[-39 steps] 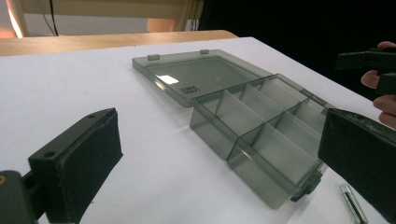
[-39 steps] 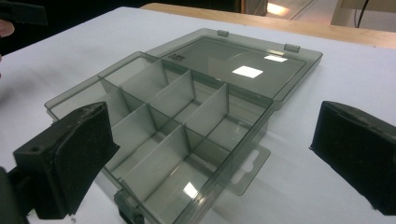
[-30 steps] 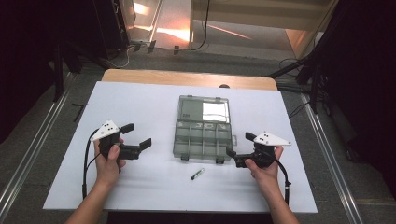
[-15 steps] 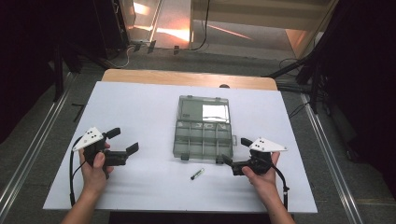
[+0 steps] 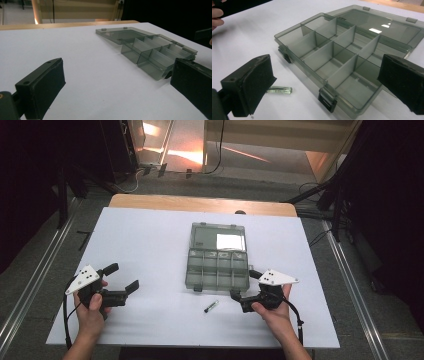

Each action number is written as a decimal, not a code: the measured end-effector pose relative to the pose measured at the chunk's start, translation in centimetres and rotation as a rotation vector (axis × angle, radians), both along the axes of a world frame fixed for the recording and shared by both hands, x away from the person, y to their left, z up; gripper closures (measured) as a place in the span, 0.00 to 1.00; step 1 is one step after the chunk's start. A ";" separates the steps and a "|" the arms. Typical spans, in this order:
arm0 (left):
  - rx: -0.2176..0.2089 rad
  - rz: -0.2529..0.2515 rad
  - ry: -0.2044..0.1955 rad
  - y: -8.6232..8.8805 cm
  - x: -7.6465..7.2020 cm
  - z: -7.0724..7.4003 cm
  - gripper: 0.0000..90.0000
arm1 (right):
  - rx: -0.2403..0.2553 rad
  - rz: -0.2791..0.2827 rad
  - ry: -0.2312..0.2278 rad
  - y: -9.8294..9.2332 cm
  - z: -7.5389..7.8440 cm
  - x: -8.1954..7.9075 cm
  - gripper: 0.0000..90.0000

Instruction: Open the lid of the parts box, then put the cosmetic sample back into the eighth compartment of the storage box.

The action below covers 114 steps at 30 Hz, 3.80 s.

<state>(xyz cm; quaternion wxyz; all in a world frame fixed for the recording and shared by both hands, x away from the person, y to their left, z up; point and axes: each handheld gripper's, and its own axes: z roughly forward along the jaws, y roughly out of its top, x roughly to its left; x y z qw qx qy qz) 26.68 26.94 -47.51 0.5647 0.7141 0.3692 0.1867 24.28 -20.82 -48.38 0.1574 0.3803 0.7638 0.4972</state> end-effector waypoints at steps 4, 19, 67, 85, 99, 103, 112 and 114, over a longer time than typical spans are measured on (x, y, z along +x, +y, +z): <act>0.013 0.005 -0.004 0.3 -0.3 -0.2 0.00 | -0.003 0.016 -0.002 0.4 0.2 -0.1 0.00; 0.013 0.034 -0.011 1.6 -1.4 -1.0 0.00 | -0.033 0.141 0.000 2.3 0.9 -0.5 0.07; 0.043 0.024 -0.009 1.3 -1.7 -1.9 0.00 | -0.250 0.339 0.051 6.7 -1.2 -0.7 0.49; 0.032 0.023 -0.003 1.4 -1.6 -2.0 0.00 | -0.335 0.360 0.064 8.0 -2.6 -0.4 0.53; 0.035 0.023 0.001 1.4 -1.6 -2.0 0.00 | -0.362 0.375 0.057 7.7 -2.8 -0.5 0.63; 0.034 0.022 0.002 1.4 -1.6 -2.0 0.00 | -0.366 0.379 0.062 7.6 -2.8 -0.5 0.68; 0.034 0.021 0.003 1.5 -1.6 -2.0 0.00 | -0.369 0.408 0.090 7.2 -2.9 -0.5 0.81; 0.034 0.022 0.003 1.4 -1.6 -2.0 0.00 | -0.368 0.411 0.095 7.2 -2.9 -0.6 0.85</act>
